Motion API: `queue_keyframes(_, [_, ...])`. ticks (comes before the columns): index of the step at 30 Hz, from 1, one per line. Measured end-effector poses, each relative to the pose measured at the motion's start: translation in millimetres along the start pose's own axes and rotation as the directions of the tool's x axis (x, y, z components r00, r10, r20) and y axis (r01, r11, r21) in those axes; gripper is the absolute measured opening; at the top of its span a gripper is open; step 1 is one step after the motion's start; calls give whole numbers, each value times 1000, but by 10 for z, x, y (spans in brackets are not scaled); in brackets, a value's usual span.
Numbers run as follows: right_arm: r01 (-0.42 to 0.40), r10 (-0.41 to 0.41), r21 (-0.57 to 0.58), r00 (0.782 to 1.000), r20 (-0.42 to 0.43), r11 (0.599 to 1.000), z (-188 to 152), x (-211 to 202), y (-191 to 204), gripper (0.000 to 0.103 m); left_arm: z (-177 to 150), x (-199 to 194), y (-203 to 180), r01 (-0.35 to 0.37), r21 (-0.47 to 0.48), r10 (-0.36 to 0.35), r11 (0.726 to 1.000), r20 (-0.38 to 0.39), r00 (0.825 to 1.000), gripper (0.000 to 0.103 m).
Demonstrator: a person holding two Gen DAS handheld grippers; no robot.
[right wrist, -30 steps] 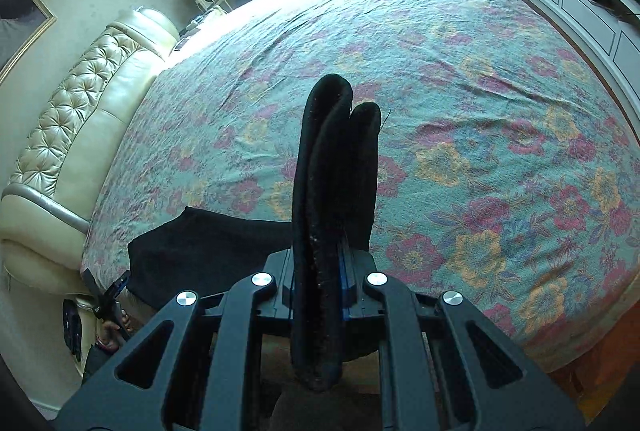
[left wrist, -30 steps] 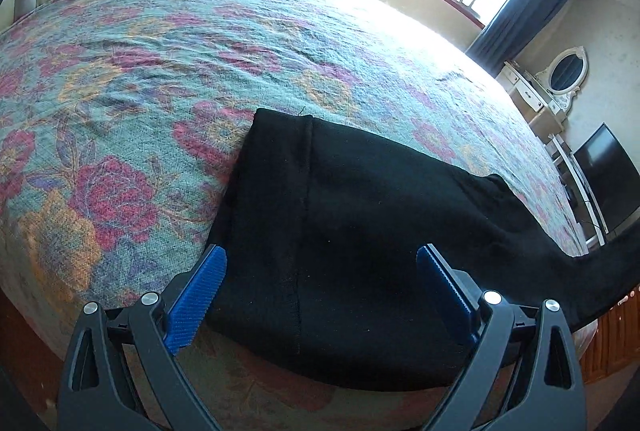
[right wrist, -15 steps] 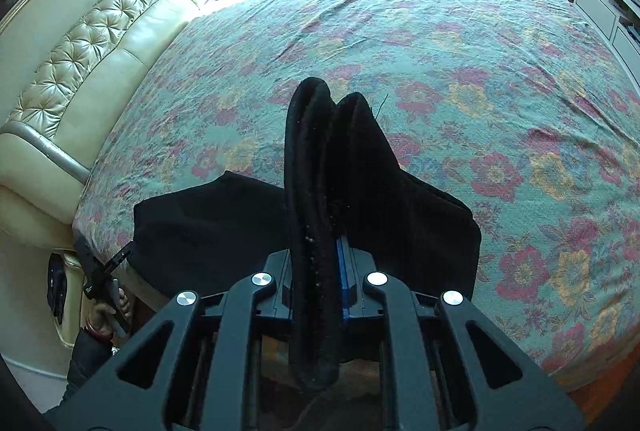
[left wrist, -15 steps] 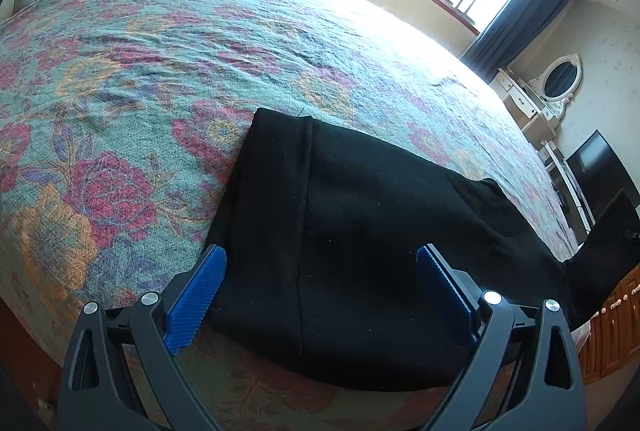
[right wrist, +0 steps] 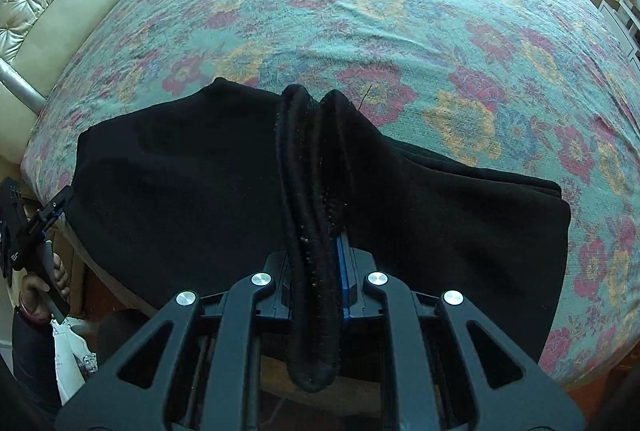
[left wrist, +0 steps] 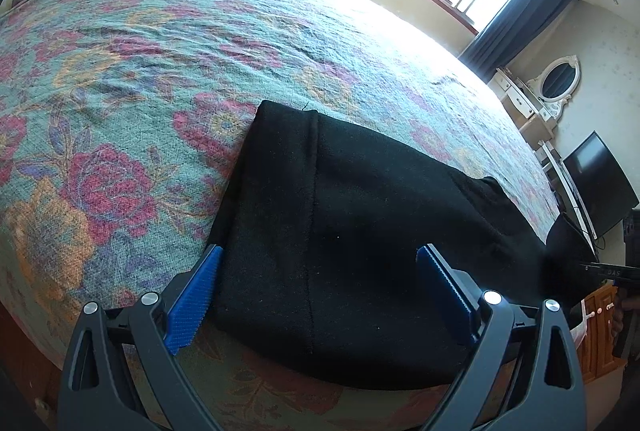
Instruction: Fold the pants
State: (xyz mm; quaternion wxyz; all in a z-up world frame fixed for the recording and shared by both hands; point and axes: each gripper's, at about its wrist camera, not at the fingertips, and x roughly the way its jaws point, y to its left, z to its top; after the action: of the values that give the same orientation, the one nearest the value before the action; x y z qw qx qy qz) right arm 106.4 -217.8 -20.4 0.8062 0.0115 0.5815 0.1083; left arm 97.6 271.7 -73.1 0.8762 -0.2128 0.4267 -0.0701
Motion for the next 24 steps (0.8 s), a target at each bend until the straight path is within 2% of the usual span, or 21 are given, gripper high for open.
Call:
queue_keyframes(7, [62,-63,-30,998,-25,998,-32,345,220,19,7,25,18,4,1,-4,1000,2,1000,95])
queue_keyframes(9, [46,-46,-16,999,-26,999,-45,401,226,31,9,30,19,5,5,-5,1000,2,1000,95])
queue_keyframes(10, [28,-28,-5,999,-24,1000,-53,418,228,36,9,35,22,6,5,-6,1000,3,1000,95])
queue_keyframes(12, [-34,35,35,999,-23,999,-77,446,222,55,11,39,27,6,6,-6,1000,4,1000,95])
queue_keyframes(14, [-86,88,51,996,-23,995,-108,466,244,63,17,45,25,6,8,-6,1000,4,1000,95])
queue_keyframes(17, [-148,149,71,989,-6,986,-147,464,250,69,18,48,30,11,8,-11,1000,3,1000,95])
queue_keyframes(24, [-284,286,141,958,6,948,-241,444,146,70,20,27,49,27,-3,-27,1000,0,1000,95])
